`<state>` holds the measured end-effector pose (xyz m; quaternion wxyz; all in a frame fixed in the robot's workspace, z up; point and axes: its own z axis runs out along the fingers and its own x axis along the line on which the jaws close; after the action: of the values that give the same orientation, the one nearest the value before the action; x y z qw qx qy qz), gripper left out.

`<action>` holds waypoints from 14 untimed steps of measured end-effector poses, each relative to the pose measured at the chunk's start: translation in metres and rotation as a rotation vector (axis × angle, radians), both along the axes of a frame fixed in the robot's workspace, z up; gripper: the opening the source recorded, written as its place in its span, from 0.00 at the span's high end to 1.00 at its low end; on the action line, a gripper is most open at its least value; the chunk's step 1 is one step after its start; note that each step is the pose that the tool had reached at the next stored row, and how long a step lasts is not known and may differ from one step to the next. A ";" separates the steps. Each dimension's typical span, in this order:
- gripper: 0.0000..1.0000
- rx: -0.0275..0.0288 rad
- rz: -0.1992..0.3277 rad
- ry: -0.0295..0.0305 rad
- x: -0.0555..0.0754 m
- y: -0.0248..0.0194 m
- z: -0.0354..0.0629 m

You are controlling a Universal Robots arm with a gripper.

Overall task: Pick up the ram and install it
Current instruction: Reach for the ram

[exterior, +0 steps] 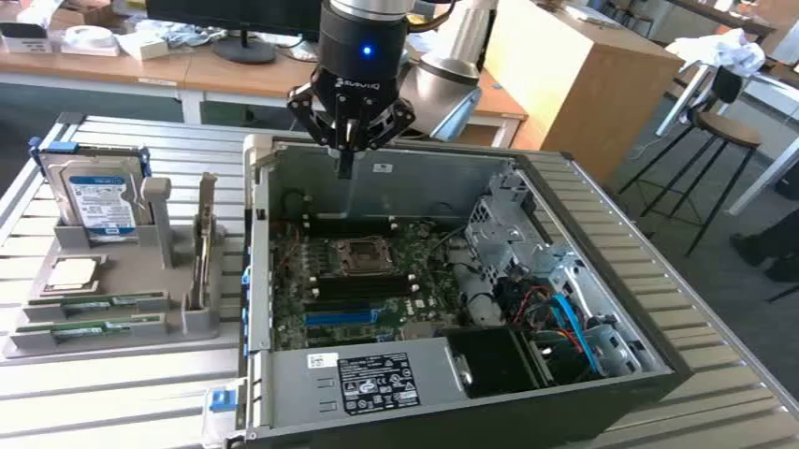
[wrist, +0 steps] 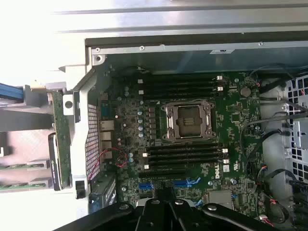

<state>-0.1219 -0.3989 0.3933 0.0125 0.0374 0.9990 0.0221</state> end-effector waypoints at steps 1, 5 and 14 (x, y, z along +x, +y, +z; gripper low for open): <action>0.90 0.0000 0.000 -0.0001 0.000 0.0000 0.0000; 0.90 0.0000 0.000 0.0000 0.000 0.0000 0.0000; 0.90 0.0001 0.000 -0.0001 -0.003 0.0000 0.0000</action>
<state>-0.1246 -0.3989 0.3933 0.0125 0.0374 0.9990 0.0221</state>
